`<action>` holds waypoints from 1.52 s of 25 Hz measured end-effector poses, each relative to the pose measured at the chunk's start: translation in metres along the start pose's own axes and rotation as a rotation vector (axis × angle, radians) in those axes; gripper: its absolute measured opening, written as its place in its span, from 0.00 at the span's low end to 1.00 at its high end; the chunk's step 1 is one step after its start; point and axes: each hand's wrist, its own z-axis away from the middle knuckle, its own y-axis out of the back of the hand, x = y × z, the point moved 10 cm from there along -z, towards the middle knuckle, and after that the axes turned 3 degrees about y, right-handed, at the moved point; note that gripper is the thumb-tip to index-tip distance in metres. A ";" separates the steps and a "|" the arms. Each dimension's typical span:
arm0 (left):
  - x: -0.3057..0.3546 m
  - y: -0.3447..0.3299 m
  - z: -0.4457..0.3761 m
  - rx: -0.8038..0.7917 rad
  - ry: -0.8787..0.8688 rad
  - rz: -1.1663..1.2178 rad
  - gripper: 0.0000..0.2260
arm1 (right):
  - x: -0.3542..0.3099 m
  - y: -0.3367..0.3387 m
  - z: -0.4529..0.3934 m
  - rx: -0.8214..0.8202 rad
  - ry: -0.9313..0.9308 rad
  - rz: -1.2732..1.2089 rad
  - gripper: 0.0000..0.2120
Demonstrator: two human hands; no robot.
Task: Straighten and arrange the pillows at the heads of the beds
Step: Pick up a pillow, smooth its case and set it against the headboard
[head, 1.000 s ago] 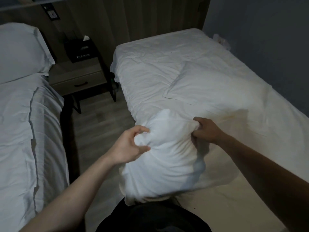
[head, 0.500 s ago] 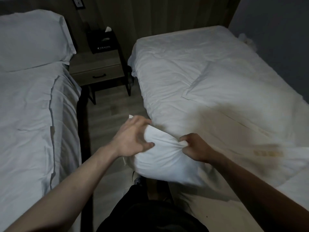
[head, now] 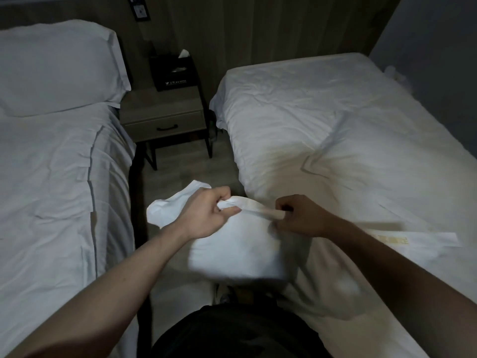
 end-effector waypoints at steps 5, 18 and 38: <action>-0.052 0.062 -0.019 0.137 0.127 0.210 0.18 | 0.046 0.021 -0.028 0.008 -0.177 0.116 0.14; -0.131 0.180 -0.157 0.389 0.353 0.376 0.18 | 0.077 0.121 -0.237 0.275 -0.088 0.087 0.17; -0.234 0.307 -0.374 0.485 0.451 0.433 0.19 | 0.027 0.250 -0.551 0.447 0.012 0.221 0.15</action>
